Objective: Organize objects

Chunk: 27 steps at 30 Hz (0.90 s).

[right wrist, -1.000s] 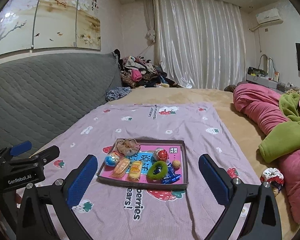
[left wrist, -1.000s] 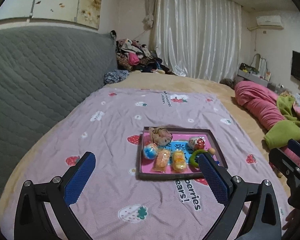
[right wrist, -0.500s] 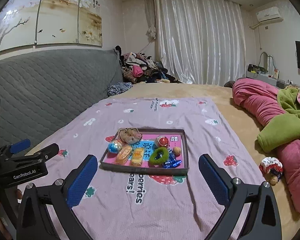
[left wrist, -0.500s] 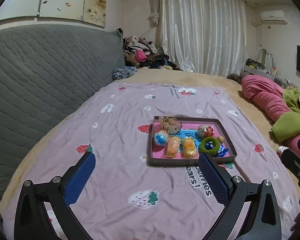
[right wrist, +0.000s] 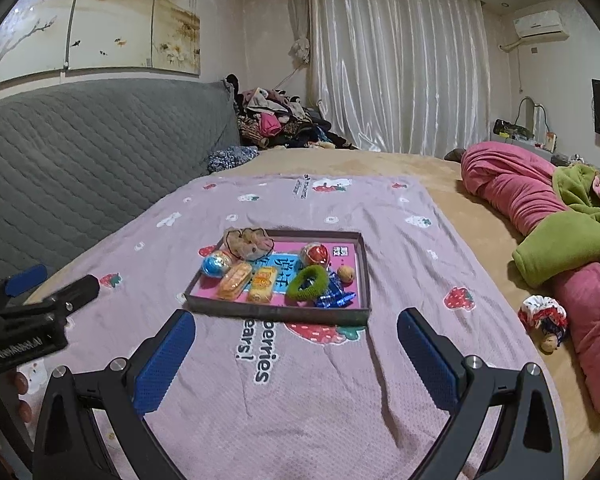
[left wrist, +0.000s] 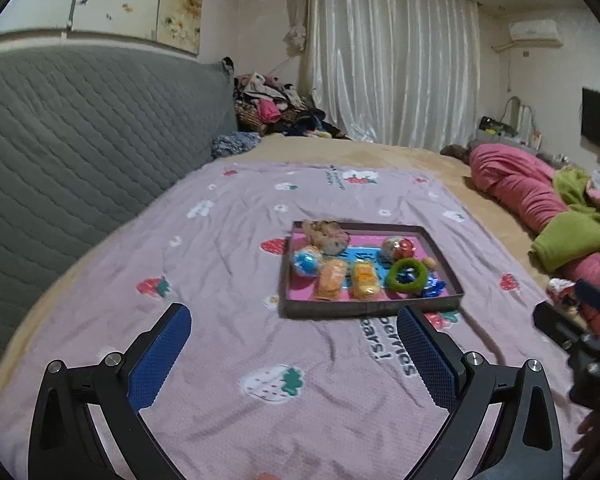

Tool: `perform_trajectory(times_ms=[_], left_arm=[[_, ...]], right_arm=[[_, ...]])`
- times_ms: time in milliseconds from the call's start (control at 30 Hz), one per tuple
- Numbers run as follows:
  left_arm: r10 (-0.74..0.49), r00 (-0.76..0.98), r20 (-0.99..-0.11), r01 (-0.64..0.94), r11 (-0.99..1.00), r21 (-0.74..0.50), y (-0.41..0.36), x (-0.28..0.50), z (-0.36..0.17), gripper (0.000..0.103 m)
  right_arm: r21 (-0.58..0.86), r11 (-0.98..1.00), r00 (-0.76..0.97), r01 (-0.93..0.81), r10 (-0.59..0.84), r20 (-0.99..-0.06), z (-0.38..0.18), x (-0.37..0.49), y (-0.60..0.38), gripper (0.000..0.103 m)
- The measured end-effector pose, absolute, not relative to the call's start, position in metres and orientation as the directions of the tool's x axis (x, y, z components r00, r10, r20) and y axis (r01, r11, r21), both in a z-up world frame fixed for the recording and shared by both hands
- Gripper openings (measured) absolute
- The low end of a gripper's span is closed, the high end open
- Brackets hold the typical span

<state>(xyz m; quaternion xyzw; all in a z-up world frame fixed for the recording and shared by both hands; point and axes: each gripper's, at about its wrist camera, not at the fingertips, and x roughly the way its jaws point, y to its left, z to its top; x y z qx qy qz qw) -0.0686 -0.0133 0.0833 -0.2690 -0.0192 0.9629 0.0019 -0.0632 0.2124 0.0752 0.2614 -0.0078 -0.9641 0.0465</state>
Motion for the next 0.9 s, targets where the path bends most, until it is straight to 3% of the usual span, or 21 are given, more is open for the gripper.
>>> perform_trajectory(times_ms=[900], left_arm=[[0.058,-0.807,-0.587,-0.027,-0.998,-0.062,-0.007,-0.078,0.018,0.103]], right_arm=[[0.021,-0.998,-0.816,0.056,-0.058,-0.575,0.022,-0.064,0.222,0.102]])
